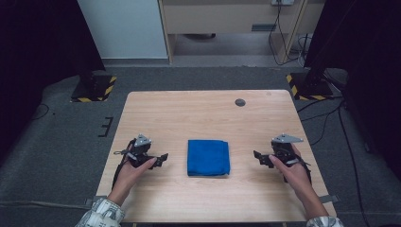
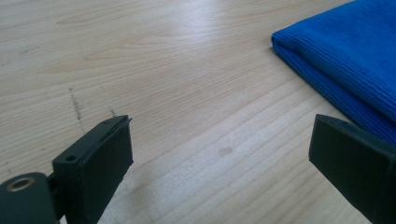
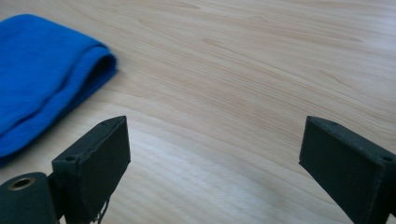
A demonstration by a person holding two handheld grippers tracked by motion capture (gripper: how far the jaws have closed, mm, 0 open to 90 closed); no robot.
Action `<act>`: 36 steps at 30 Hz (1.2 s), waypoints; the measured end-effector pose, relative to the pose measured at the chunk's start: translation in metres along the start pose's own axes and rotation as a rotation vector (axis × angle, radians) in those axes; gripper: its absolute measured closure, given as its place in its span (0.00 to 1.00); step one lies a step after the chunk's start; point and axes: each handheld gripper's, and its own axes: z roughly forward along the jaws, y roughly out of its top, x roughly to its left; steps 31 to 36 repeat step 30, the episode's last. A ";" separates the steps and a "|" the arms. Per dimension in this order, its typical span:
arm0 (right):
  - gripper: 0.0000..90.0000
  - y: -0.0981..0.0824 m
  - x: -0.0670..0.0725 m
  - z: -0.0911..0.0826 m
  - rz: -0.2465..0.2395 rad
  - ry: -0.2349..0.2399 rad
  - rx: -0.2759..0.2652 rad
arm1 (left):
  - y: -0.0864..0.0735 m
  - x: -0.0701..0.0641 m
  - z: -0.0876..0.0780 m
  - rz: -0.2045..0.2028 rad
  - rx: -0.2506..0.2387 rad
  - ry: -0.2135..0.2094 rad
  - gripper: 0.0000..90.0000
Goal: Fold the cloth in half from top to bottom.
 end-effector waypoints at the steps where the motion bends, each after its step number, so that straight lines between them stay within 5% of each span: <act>1: 0.10 -0.001 -0.005 0.002 0.017 -0.010 0.002 | 0.001 0.001 0.001 0.001 0.005 0.003 0.06; 7: 0.12 -0.001 -0.030 0.013 0.086 -0.073 0.022 | 0.004 0.010 0.013 0.017 0.040 0.044 0.06; 12: 0.13 0.000 -0.040 0.028 0.078 -0.117 0.067 | 0.001 0.014 0.018 0.016 0.044 0.069 0.07; 21: 0.08 0.000 -0.035 0.046 0.036 -0.167 0.104 | -0.007 0.008 0.026 0.034 0.070 0.100 0.05; 36: 0.06 -0.002 -0.034 0.043 0.027 -0.154 0.109 | -0.009 0.007 0.026 0.023 0.072 0.114 0.03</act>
